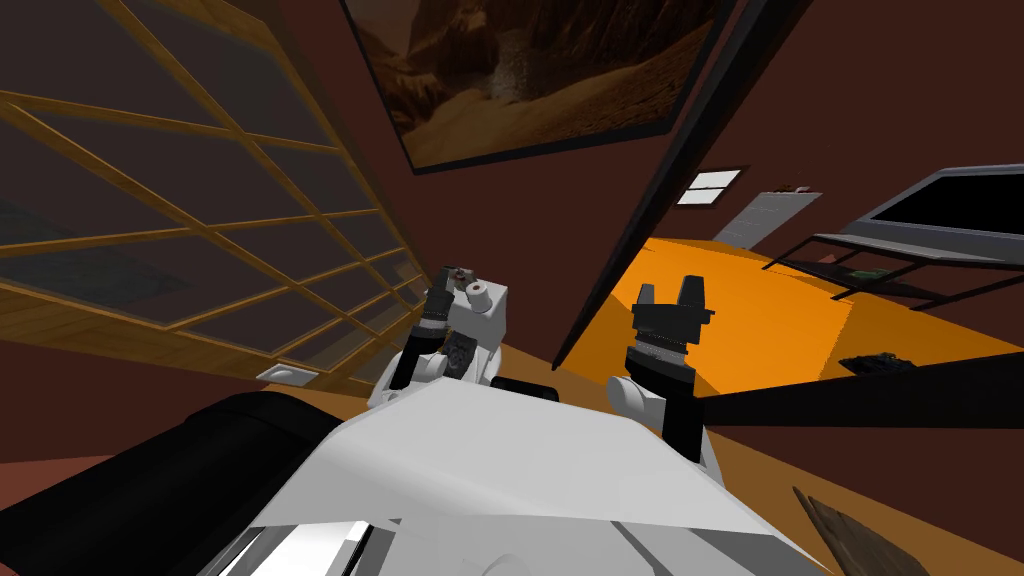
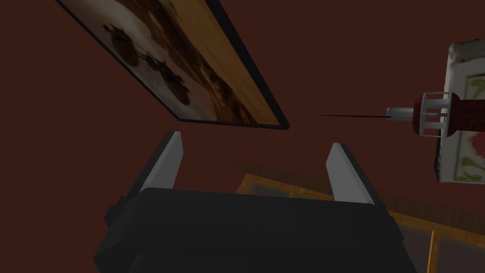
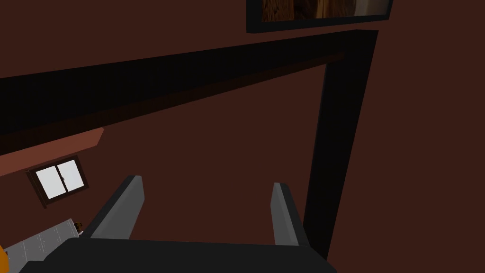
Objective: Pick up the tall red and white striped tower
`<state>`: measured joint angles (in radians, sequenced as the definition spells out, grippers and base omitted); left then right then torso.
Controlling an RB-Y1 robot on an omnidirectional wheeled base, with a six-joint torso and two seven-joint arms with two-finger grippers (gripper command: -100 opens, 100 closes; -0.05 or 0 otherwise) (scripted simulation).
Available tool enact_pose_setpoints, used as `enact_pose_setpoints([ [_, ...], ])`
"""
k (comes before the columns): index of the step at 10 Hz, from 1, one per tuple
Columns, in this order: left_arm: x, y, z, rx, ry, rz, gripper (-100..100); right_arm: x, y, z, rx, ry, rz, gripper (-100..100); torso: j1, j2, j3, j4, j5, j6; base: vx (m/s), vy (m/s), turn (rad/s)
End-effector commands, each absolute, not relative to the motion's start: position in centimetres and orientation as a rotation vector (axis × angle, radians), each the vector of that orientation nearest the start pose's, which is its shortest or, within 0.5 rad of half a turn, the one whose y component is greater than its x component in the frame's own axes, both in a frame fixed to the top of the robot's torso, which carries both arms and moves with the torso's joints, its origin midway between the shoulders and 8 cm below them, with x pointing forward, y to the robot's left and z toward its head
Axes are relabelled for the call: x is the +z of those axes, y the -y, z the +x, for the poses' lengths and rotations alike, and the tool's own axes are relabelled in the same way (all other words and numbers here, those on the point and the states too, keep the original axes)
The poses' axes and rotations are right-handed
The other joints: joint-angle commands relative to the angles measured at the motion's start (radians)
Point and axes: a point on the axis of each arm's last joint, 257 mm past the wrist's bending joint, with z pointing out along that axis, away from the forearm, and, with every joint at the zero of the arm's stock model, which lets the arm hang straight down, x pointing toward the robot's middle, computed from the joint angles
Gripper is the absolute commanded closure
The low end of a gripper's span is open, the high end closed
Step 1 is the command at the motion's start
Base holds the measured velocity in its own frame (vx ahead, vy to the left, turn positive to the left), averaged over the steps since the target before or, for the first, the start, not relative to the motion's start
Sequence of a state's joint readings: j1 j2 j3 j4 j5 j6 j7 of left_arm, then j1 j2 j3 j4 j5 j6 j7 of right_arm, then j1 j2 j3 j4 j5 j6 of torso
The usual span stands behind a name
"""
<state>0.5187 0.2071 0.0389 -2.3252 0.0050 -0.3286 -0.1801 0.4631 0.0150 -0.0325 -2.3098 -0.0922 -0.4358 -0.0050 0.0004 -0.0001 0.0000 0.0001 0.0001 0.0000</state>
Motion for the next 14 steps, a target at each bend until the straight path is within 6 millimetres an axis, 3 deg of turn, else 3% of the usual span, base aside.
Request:
enact_pose_setpoints([
  [1,0.5,-27.8,36.2,-1.056,-0.909,-0.528,-100,3.8,29.8,34.7,1.349,-0.539,0.723,0,0.000,0.000,0.000,0.000,0.000,0.000,0.005,-0.006,0.018],
  [5,-3.7,-31.0,36.9,-0.850,-1.087,-0.461,-100,3.8,29.8,34.7,1.349,-0.539,0.723,0,0.001,0.003,0.002,0.001,0.000,0.000,-0.043,0.006,-0.119],
  [14,-8.1,-36.9,36.9,-0.525,-1.311,-0.311,-100,3.8,29.8,34.7,1.349,-0.539,0.723,0,0.000,0.002,0.001,0.000,0.000,0.000,-0.038,0.000,-0.086],
])
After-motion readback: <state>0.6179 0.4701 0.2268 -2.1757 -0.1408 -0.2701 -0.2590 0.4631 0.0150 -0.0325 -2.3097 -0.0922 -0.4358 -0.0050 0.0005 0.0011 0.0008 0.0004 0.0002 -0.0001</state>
